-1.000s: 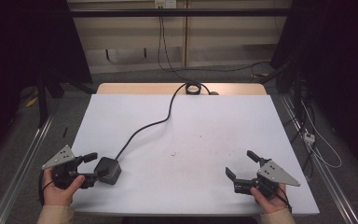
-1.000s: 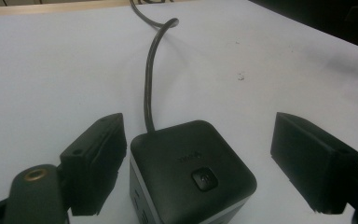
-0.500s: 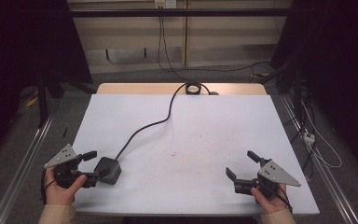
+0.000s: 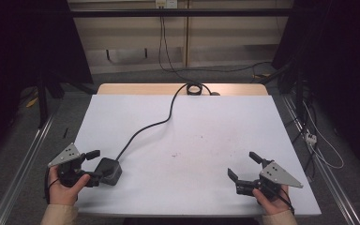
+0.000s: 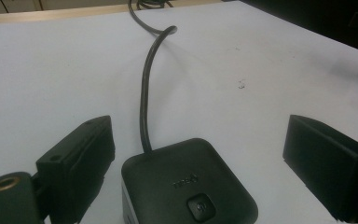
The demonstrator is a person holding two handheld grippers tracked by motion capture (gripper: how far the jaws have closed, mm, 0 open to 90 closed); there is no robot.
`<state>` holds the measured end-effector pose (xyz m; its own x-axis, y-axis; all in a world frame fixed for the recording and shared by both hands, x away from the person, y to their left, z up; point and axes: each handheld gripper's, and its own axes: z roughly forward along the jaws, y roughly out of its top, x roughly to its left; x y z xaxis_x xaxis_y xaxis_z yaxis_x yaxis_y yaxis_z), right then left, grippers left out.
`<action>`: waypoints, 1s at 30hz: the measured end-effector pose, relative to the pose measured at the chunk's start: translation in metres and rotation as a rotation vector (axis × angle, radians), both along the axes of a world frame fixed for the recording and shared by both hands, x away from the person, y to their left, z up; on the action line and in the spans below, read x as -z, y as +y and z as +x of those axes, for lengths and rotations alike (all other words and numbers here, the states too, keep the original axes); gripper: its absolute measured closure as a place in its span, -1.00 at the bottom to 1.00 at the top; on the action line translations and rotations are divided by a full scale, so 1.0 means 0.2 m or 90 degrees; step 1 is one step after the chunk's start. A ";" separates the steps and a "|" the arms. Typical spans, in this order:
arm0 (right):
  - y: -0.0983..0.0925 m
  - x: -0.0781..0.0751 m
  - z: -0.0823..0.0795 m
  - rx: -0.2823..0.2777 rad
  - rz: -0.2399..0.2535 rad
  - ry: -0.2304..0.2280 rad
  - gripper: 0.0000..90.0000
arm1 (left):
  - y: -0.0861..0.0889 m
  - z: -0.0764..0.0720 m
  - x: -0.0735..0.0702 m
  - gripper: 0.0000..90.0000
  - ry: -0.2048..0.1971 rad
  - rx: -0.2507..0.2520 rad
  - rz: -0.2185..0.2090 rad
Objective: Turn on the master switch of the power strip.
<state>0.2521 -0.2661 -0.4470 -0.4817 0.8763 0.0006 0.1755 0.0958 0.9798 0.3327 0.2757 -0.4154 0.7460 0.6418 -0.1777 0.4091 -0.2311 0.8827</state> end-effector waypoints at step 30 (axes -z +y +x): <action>0.00 0.00 0.00 -0.003 0.002 0.001 -0.93 | -0.10 0.03 0.02 -0.82 0.004 0.017 -0.014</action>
